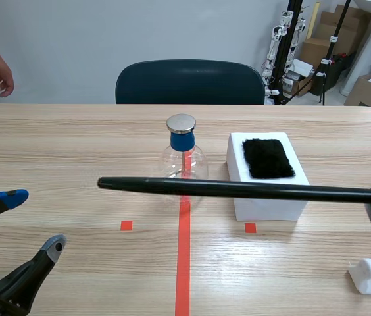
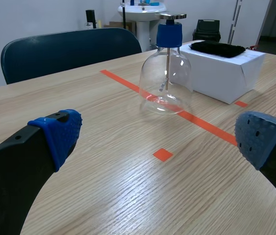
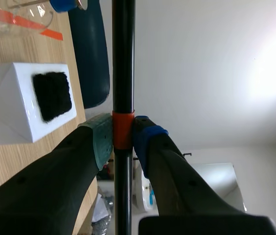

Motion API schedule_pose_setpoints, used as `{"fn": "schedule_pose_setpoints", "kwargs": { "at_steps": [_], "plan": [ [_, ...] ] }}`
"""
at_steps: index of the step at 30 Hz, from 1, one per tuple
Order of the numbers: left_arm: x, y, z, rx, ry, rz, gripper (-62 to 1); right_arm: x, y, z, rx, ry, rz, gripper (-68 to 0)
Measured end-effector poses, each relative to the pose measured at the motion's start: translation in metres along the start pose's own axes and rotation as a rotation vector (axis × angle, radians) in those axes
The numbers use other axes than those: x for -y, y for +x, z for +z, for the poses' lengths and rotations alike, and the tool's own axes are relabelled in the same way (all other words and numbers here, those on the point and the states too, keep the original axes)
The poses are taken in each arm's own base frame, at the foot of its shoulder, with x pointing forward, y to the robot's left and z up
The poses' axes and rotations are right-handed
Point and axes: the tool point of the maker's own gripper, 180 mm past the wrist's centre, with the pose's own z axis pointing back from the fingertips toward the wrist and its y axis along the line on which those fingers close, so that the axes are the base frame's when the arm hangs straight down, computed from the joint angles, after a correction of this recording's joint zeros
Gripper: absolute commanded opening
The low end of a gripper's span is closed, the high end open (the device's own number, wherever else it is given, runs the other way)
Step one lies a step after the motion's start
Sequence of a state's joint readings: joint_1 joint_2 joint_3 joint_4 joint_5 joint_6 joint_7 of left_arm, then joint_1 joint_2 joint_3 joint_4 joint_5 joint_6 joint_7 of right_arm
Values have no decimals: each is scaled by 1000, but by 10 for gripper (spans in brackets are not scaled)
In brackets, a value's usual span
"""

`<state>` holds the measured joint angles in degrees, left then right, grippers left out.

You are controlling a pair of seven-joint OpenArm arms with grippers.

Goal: Do the electroscope experiment. hold the rod still at the electroscope

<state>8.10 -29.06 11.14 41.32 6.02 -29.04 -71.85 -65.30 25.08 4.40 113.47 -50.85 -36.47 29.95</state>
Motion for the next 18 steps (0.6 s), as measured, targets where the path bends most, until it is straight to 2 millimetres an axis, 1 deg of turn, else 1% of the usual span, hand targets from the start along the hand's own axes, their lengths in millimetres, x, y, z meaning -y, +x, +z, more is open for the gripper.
{"fn": "schedule_pose_setpoints", "kwargs": {
  "at_steps": [5, 12, 18],
  "plan": [
    [0, 0, 0, 1, 0, 0, 14, -3, 8, -1, 17, 6, -15, -676],
    [0, 0, 0, 0, 0, 0, 14, -3, 8, -1, 20, 6, -11, -676],
    [0, 0, 0, 1, 0, 0, 14, -6, 13, 0, 47, 23, 26, -676]
  ]
}}
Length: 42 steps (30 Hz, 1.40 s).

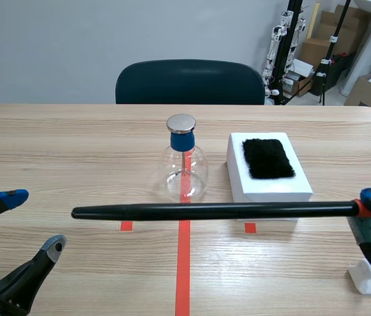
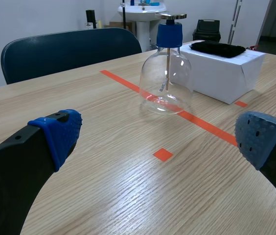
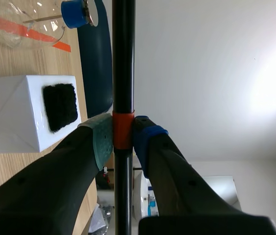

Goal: Do the electroscope experiment. hold the rod still at the electroscope

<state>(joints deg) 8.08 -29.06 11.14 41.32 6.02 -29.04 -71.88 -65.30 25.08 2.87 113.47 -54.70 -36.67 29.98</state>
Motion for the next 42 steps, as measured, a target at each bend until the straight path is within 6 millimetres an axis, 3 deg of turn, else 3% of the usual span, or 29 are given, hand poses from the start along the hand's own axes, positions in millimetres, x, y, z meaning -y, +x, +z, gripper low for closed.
{"fn": "schedule_pose_setpoints", "kwargs": {
  "at_steps": [42],
  "plan": [
    [0, 0, 0, 0, 0, 0, 14, -3, 5, 0, 26, 19, 36, -676]
  ]
}}
